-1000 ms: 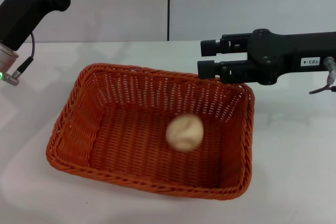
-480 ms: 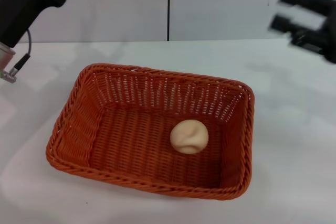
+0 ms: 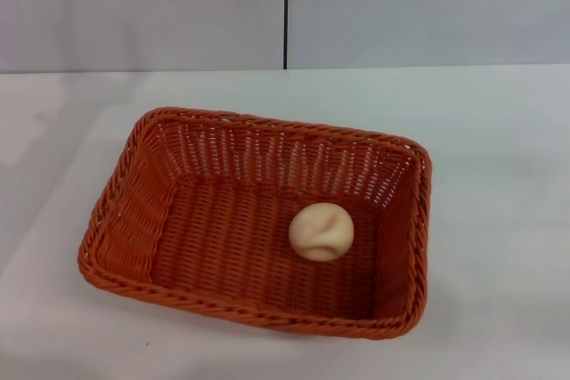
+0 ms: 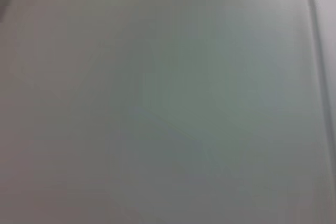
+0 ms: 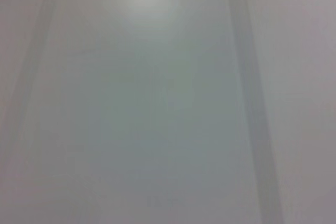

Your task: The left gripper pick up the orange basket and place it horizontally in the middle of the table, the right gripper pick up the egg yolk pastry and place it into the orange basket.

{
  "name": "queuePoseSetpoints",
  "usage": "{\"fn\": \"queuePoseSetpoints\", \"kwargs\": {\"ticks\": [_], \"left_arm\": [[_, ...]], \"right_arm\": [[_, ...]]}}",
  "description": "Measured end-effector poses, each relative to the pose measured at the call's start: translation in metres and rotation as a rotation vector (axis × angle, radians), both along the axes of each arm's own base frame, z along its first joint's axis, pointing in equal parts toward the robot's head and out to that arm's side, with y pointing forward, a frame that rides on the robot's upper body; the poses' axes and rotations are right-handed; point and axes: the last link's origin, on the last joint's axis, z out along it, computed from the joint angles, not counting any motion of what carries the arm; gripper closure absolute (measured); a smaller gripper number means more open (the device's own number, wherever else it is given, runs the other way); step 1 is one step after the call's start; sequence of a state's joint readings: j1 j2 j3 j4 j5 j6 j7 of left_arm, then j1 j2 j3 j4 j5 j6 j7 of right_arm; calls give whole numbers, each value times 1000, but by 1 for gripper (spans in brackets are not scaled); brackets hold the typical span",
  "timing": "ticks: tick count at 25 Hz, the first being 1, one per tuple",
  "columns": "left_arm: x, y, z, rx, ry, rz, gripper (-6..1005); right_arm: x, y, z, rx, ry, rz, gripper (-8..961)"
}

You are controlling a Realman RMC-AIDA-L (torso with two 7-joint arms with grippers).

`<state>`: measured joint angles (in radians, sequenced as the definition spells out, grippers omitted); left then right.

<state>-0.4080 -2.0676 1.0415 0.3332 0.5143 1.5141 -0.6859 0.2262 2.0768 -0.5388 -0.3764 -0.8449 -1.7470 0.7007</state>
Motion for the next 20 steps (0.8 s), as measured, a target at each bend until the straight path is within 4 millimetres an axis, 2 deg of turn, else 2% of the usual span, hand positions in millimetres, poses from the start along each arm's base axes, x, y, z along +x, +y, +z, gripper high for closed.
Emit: {"fn": "queuePoseSetpoints", "kwargs": {"ticks": [3,7,20], "left_arm": [[-9,-4,7,51,-23,38,258],[-12,-10,9,72,-29,41,258],[-12,-7,12,106,-20,58,258]], "right_arm": [[17,-17,6,174,53,-109,269],[24,-27,7,294,38,-189,269],[25,-16,10,329,75,-214,269]]}}
